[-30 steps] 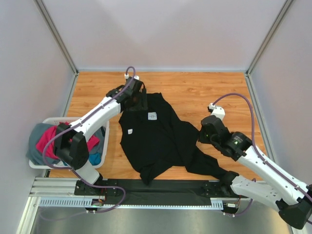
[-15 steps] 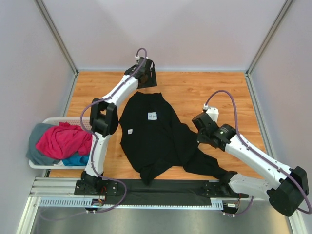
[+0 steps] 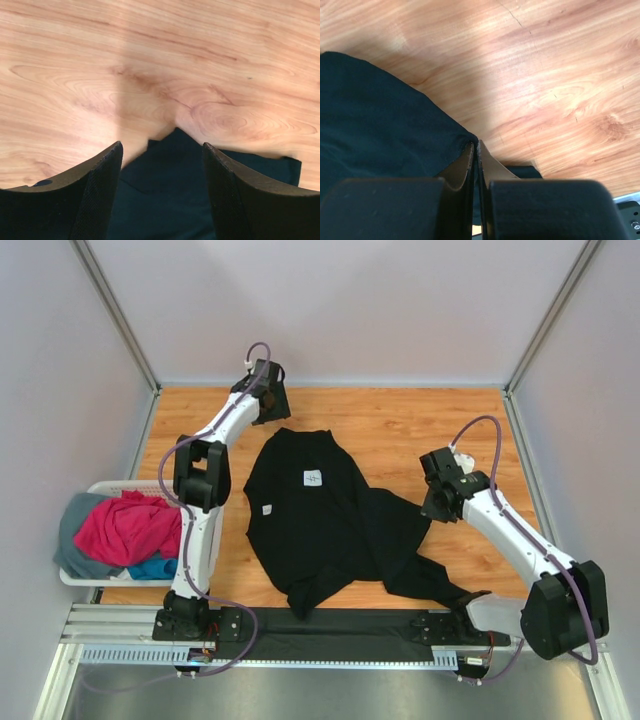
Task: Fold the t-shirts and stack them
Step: Flatten the tshirt out
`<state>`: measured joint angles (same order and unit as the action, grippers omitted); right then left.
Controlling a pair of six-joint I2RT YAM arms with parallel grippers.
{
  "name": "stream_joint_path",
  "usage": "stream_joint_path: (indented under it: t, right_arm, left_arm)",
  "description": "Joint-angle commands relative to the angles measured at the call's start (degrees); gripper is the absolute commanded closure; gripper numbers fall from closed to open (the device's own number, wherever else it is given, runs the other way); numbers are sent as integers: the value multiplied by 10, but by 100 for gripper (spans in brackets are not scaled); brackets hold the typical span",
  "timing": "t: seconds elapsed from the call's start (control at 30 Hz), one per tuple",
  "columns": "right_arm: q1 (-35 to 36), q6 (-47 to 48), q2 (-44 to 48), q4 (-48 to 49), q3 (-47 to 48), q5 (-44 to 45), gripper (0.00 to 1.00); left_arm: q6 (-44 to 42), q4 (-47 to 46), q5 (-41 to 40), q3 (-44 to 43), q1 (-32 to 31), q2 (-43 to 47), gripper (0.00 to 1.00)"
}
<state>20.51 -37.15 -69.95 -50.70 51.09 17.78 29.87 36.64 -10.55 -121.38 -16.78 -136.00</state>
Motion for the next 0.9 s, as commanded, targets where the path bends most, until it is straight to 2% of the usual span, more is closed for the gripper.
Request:
stream_joint_path:
  t: [0.0,0.27,0.57,0.67,0.7,0.77,0.8,0.87]
  right_arm:
    - [-9,15,-14,9,43,1,99]
    - [-28,24,-23,3,58,3,99]
    - [-64,39,-28,-2,82,-6,100]
    - [-65,41,-27,2,82,-6,99]
    - [-65,44,-28,2,82,-6,100]
    - [-67,45,-28,1,83,-3,100]
    - [-68,50,-27,1,84,-2,99]
    - [-72,52,-25,2,88,-1,100]
  left_arm:
    - [-12,-15,23,-8,-8,-1,28]
    - [27,11,39,-23,1,-35,29]
    - [43,-9,83,-22,2,-45,41]
    - [44,-15,96,-23,2,-49,56]
    - [45,-14,98,-24,2,-50,71]
    - [36,-21,102,-25,2,-49,86]
    - [32,-23,102,-26,2,-46,100]
    - [15,-25,102,-25,2,-29,100]
